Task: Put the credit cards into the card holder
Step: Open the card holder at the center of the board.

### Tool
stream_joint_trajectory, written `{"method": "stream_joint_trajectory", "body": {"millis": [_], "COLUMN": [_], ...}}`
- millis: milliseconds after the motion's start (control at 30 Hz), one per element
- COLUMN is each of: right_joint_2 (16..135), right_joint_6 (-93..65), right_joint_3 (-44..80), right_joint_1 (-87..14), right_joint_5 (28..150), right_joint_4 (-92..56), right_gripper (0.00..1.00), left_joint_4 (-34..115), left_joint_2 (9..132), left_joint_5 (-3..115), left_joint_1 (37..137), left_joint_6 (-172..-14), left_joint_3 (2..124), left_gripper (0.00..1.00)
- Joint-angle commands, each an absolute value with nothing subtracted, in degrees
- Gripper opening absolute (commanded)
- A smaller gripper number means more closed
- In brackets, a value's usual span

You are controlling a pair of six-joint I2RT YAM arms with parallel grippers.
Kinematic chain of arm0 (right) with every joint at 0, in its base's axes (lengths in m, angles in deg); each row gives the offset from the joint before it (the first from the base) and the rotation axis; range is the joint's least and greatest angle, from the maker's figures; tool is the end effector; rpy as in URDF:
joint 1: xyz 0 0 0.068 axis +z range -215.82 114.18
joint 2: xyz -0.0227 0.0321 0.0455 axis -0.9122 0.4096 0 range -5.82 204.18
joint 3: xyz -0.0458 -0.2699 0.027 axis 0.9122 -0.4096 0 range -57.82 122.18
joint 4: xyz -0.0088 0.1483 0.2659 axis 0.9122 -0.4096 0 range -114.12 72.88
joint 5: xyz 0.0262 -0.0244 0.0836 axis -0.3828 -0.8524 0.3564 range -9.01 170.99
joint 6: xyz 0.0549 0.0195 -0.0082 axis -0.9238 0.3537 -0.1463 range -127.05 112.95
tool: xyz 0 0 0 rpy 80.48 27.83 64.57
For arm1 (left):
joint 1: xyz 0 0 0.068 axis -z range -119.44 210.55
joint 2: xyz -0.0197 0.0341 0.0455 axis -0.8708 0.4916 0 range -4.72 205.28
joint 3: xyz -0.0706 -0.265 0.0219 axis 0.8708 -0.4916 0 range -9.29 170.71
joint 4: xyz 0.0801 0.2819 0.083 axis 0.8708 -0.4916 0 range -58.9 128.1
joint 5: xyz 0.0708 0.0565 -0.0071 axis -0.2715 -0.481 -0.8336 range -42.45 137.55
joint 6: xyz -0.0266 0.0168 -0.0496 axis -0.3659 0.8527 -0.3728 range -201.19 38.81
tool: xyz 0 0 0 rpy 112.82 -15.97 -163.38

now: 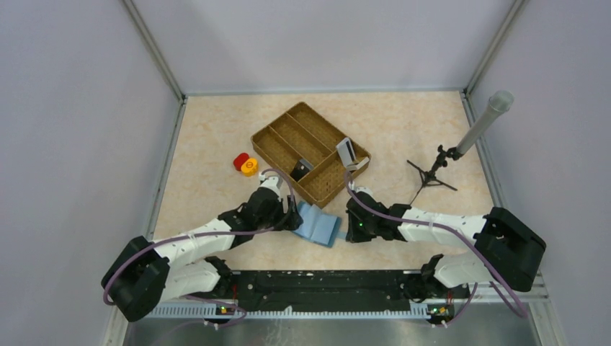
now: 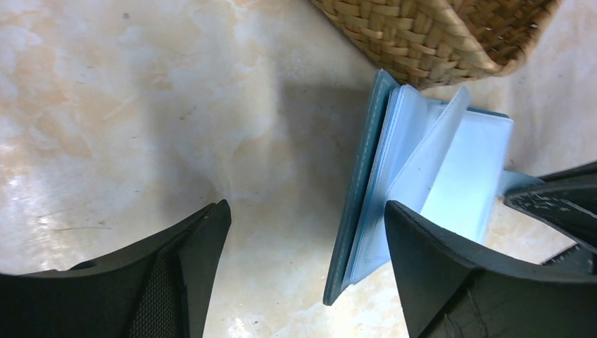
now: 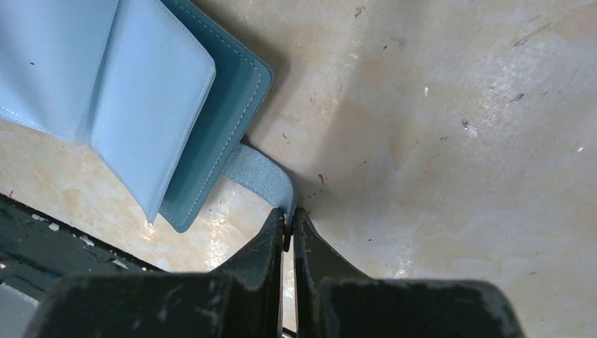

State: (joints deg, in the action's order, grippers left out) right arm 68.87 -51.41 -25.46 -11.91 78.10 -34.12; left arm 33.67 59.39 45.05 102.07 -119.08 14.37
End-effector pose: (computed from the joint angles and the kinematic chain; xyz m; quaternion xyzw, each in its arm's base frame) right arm 0.1575 0.2123 0.1188 -0.0736 0.9613 0.1840 0.1914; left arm 0.1857 -0.1618 0.1281 0.0209 0.9230 -0.2296 0.3080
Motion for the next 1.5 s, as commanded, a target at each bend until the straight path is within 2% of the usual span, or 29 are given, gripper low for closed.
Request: {"method": "stream_joint_trajectory", "body": {"millis": [0, 333, 700, 1133, 1233, 1467], "right_joint_2": [68.55, 66.23, 66.86, 64.87, 64.12, 57.20], "right_joint_6": [-48.38, -44.64, -49.83, -50.89, -50.08, -49.16], "right_joint_3": [-23.26, -22.17, -22.88, -21.77, -20.06, -18.12], "right_joint_1": [-12.32, -11.26, -10.99, -11.01, -11.03, -10.86], "right_joint_5": [80.04, 85.75, 78.01, 74.99, 75.62, 77.01], "right_joint_4": [-35.37, -38.67, -40.29, -40.52, -40.06, -37.90], "right_gripper": [0.00, 0.00, 0.00, 0.01, 0.09, 0.49], "left_joint_4": [37.21, 35.34, 28.64, 27.15, 27.20, 27.82], "left_joint_2": [58.27, 55.86, 53.29, 51.53, 51.34, 49.16], "left_joint_5": [52.89, 53.98, 48.22, 49.05, 49.21, 50.27], "left_joint_1": [101.95, 102.73, 102.93, 103.73, 103.95, 104.23], "left_joint_6": [-120.63, -123.42, -127.63, -129.33, -129.44, -129.13], "left_joint_3": [10.62, 7.73, 6.47, 4.91, 4.80, 4.61], "left_gripper": [0.85, 0.83, 0.84, 0.85, 0.85, 0.86]}}
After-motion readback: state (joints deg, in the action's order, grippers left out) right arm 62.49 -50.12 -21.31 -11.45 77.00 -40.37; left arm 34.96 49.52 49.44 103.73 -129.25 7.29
